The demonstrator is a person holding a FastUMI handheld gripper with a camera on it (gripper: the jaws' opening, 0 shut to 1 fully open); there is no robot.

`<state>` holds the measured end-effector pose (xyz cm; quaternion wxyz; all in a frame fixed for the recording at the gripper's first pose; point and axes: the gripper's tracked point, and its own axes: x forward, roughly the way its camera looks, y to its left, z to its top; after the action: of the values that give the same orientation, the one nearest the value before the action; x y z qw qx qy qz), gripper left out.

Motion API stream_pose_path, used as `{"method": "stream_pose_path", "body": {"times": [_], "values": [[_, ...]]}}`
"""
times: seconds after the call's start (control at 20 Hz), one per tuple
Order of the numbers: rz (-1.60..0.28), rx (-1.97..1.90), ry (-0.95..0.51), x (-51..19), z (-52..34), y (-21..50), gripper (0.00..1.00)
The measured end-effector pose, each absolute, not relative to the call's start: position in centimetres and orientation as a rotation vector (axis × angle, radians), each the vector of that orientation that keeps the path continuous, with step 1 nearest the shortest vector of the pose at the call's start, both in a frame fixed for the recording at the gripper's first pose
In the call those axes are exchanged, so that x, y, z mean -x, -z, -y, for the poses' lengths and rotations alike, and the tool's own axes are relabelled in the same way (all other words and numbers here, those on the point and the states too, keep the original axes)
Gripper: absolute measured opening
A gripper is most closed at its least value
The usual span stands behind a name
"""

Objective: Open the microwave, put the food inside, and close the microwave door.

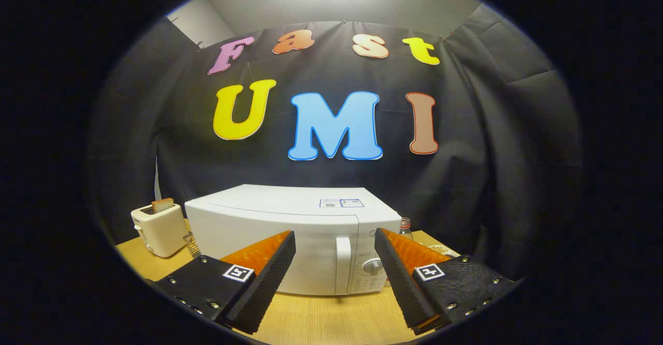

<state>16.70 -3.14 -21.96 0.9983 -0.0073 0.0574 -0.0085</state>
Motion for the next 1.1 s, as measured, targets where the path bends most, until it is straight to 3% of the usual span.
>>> {"method": "stream_pose_path", "body": {"times": [0.4, 0.45, 0.7, 0.8, 0.85, 1.0, 1.1], "values": [[-0.17, 0.014, 0.039, -22.1, 4.2, 28.3, 0.97], [-0.169, 0.013, 0.04, -22.6, 4.3, 28.6, 0.9], [-0.168, 0.045, 0.063, -23.5, 4.3, 30.4, 0.81], [-0.155, 0.06, 0.083, -24.0, 5.0, 30.4, 0.72], [-0.149, 0.063, 0.084, -24.0, 4.9, 30.4, 0.58], [-0.136, 0.07, 0.058, -24.4, 4.4, 30.4, 0.34], [-0.135, 0.072, 0.036, -24.2, 4.3, 30.4, 0.31]]}}
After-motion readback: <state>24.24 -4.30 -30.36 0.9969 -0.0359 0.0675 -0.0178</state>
